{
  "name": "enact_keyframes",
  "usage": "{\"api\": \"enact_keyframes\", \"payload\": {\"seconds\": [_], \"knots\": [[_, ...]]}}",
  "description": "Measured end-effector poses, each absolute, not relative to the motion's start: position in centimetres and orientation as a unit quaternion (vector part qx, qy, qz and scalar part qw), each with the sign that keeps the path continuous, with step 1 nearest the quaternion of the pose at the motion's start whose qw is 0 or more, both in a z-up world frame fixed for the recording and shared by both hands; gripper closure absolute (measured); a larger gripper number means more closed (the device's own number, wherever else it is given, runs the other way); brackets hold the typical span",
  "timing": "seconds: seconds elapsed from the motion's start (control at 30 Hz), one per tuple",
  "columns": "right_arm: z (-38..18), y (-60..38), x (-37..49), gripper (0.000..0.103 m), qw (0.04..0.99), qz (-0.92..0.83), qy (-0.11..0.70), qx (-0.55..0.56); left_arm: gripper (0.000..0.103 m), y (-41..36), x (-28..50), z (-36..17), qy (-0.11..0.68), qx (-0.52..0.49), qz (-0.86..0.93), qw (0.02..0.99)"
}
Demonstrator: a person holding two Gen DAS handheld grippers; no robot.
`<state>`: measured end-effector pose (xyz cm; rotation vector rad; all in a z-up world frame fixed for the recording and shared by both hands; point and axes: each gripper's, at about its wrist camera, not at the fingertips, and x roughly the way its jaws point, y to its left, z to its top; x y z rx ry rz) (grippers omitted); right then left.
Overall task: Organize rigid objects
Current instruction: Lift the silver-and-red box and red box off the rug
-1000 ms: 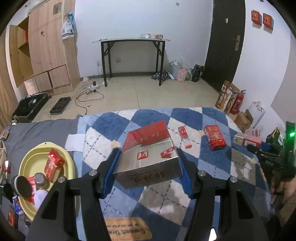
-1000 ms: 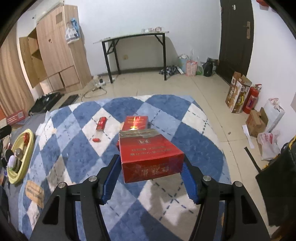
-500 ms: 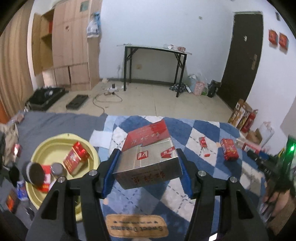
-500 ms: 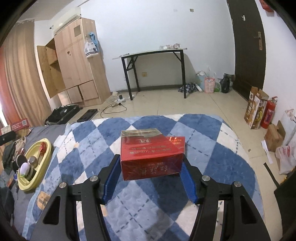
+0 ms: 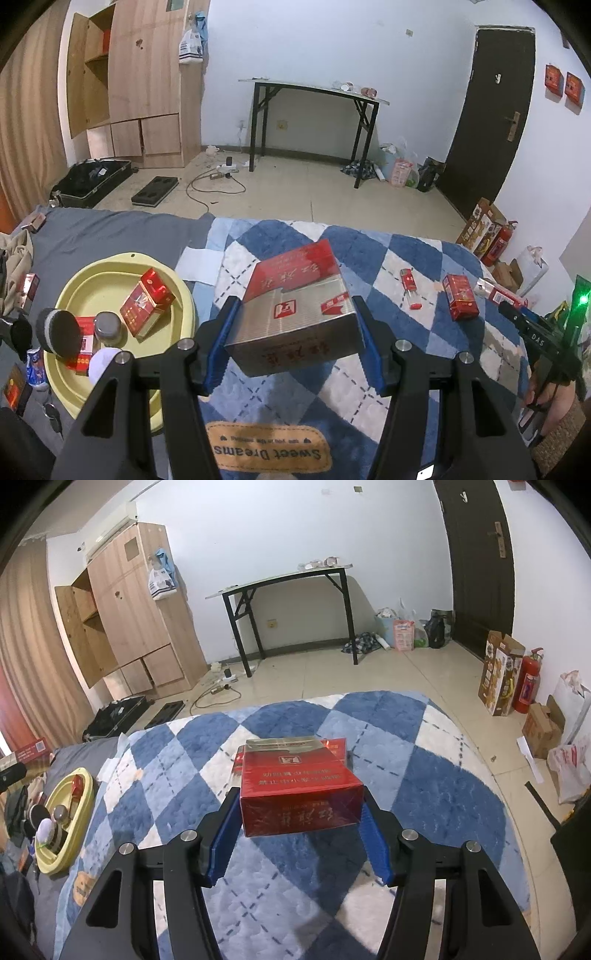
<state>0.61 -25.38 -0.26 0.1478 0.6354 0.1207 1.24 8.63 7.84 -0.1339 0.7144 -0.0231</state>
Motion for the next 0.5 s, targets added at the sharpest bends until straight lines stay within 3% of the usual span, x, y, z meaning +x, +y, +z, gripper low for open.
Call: {"api": "enact_keyframes", "payload": {"seconds": [0.5], "knots": [[-0.53,-25.19,0.72,0.044,0.945,0.062,0.315,0.064,0.043,8.74,1.41,7.87,0.35,-0.067,-0.005,0.934]]}}
